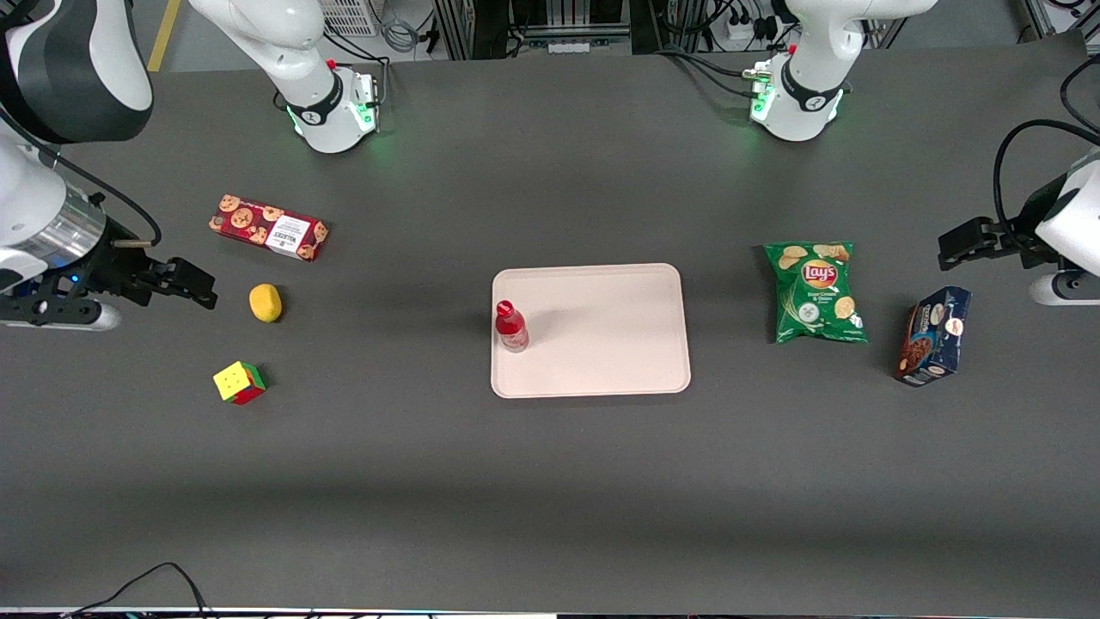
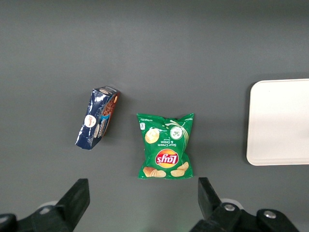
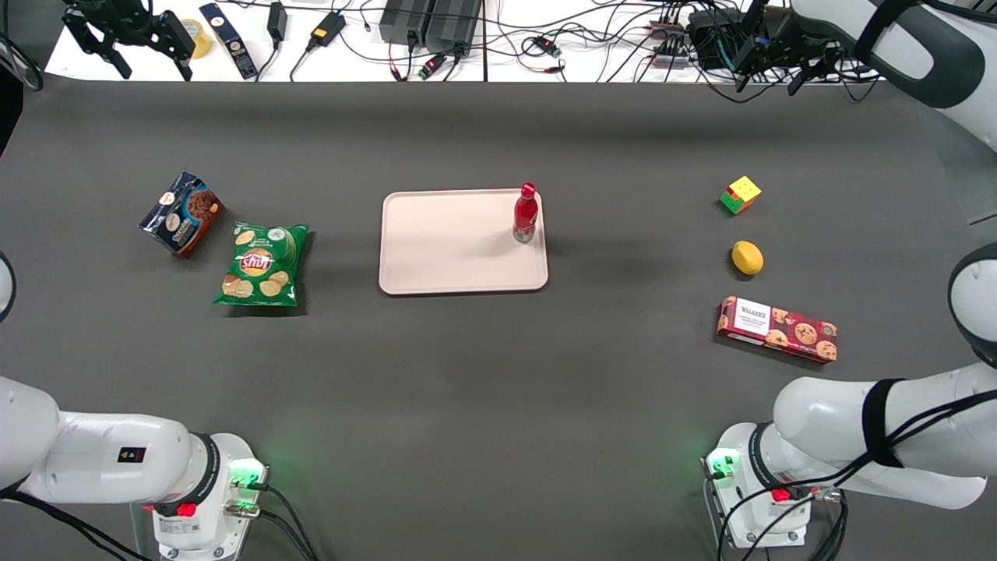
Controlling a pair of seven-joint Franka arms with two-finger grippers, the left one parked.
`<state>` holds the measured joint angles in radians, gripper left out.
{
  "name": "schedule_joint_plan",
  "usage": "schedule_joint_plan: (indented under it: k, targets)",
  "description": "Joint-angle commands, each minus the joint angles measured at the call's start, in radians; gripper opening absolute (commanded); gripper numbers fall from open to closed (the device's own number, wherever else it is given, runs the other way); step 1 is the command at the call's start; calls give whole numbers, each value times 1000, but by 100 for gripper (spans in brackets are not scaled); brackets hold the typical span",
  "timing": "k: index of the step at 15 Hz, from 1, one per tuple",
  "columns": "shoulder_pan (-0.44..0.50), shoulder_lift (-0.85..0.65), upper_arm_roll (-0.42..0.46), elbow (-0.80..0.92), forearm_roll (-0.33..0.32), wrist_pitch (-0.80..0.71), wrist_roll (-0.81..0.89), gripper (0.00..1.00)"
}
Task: Place coke bottle on tray
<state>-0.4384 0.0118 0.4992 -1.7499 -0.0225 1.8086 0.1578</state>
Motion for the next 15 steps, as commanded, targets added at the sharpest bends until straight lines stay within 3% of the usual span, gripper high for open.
schedule_joint_plan:
  k: [1, 4, 15]
  targets:
    - [84, -47, -91, -30, 29, -23, -29, 100]
    - [141, -47, -132, -7, 26, -44, -58, 100]
    - [176, -32, -174, 72, 29, -120, -89, 100]
